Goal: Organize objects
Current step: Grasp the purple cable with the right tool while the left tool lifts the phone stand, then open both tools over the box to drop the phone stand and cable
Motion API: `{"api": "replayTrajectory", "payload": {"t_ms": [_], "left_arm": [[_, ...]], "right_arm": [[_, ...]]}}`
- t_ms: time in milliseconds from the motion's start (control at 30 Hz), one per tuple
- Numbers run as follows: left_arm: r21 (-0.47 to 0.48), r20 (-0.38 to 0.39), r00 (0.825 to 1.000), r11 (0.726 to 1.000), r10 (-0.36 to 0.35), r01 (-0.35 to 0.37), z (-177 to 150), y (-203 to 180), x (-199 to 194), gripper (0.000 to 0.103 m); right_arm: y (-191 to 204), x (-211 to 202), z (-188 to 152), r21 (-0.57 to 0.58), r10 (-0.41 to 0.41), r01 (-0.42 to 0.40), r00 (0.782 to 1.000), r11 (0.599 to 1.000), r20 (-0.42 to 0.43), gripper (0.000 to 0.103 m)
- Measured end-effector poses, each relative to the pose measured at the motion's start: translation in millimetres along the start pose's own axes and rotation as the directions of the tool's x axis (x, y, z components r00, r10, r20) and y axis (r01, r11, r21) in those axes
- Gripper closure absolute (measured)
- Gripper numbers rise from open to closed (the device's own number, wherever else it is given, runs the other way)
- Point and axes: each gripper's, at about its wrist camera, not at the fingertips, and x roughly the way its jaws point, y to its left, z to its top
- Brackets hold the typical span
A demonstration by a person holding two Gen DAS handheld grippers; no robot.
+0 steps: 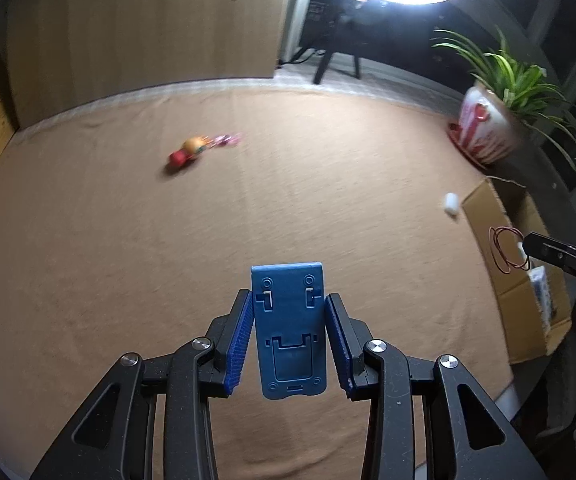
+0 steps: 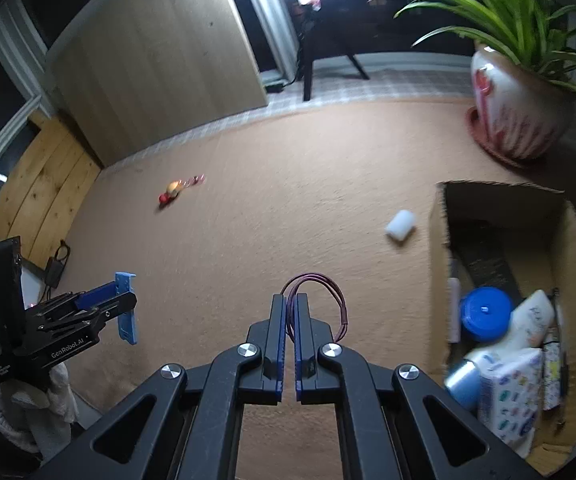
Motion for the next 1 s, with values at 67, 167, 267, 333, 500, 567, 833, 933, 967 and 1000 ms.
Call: {"api": "replayTrajectory", "payload": {"t_ms": [67,167,267,333,500,567,833,933,967,1000], "left_arm": [[0.02,0.006,1.0,1.0,-0.019,0.019,5,-12,0,0.064],[0.058,0.014,0.999,0.997,-0.052,0.051,13,-35,1,0.064],[0.114,0.019,0.995,0.989,-0.093,0.091,21,-65,3,0.064],[0.143,0.02,0.993,0.983,-0.116,0.112,25,-83,4,0.064],[0.222,0.017,0.983,0.959,-0.182,0.174,35,-138,10,0.064],[0.257,0.014,0.978,0.946,-0.207,0.196,38,-163,13,0.064],[0.348,-0.019,0.964,0.902,-0.265,0.255,45,-242,31,0.064],[0.362,-0.038,0.96,0.892,-0.277,0.272,46,-263,40,0.064],[0.365,-0.046,0.959,0.889,-0.28,0.277,47,-269,44,0.064],[0.367,-0.051,0.958,0.887,-0.282,0.281,47,-273,47,0.064]], "right_arm": [[-7,-10,-1,0.013,-0.013,0.012,1.0,1.0,0.017,0.1],[-21,-26,-4,0.04,-0.04,0.038,0.998,0.998,0.046,0.1],[-37,-44,-8,0.075,-0.071,0.066,0.995,0.995,0.073,0.1],[-49,-56,-12,0.101,-0.094,0.084,0.991,0.991,0.091,0.1],[-79,-81,-23,0.16,-0.143,0.123,0.982,0.979,0.122,0.1],[-89,-86,-26,0.176,-0.157,0.134,0.98,0.975,0.125,0.1],[-124,-98,-41,0.236,-0.181,0.15,0.977,0.96,0.116,0.1],[-132,-98,-44,0.246,-0.179,0.147,0.977,0.958,0.114,0.1],[-134,-98,-44,0.249,-0.178,0.146,0.978,0.958,0.112,0.1],[-136,-97,-45,0.252,-0.175,0.143,0.978,0.957,0.111,0.1]]}}
